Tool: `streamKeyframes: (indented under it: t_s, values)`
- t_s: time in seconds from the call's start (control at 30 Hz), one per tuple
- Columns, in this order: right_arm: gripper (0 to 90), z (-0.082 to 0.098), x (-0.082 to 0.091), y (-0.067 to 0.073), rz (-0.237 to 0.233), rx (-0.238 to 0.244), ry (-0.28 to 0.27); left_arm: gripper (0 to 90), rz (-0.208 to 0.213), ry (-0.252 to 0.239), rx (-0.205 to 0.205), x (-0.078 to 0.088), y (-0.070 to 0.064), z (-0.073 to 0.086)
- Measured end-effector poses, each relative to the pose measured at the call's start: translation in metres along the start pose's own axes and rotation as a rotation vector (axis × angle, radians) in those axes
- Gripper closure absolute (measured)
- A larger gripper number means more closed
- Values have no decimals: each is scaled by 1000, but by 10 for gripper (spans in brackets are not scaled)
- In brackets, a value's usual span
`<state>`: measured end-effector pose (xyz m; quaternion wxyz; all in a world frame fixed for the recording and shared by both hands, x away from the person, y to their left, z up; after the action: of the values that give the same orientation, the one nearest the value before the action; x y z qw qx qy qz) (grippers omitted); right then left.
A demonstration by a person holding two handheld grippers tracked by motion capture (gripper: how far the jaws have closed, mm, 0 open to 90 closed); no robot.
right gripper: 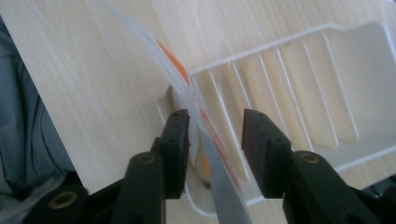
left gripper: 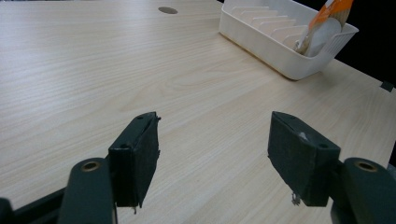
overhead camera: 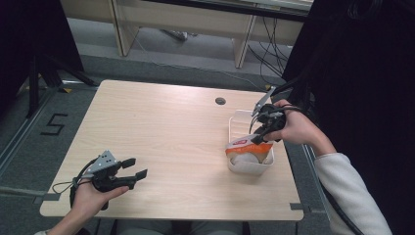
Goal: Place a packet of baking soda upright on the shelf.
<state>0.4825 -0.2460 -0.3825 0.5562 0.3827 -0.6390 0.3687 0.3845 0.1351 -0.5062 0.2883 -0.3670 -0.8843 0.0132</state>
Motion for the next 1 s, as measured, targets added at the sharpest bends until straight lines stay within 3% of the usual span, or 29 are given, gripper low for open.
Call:
streamKeyframes:
  t_s: [0.17,0.43,0.6,0.67,0.87,0.93,1.0]
  values:
    - [550,-23,7,12,-2,36,-111,329,4,1,-16,0,0,0]
    - [528,-57,9,31,-20,41,-260,329,5,-1,-3,0,0,0]
    - [543,-71,6,46,-56,26,-310,329,2,-2,1,0,0,0]
    - [543,-78,5,48,-37,37,-353,329,3,-2,2,0,-1,0]
    - [527,-91,2,61,-43,7,-433,329,7,-1,-3,0,-1,0]
    - [526,-93,-1,65,-55,-2,-433,329,6,1,-15,0,0,0]
    - [523,-95,-4,69,-58,-1,-443,328,1,4,-1,0,0,0]
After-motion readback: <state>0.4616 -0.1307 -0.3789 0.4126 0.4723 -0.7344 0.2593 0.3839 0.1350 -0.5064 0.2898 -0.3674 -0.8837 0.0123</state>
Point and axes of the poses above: each handheld gripper's, and its own axes: x roughly backward along the jaws, z roughly out of its underside, y roughly to its left, the point moved 8 cm from there along -x, roughly forward along the jaws, and after that the axes turned 8 degrees about y, right-handed, at the moved point
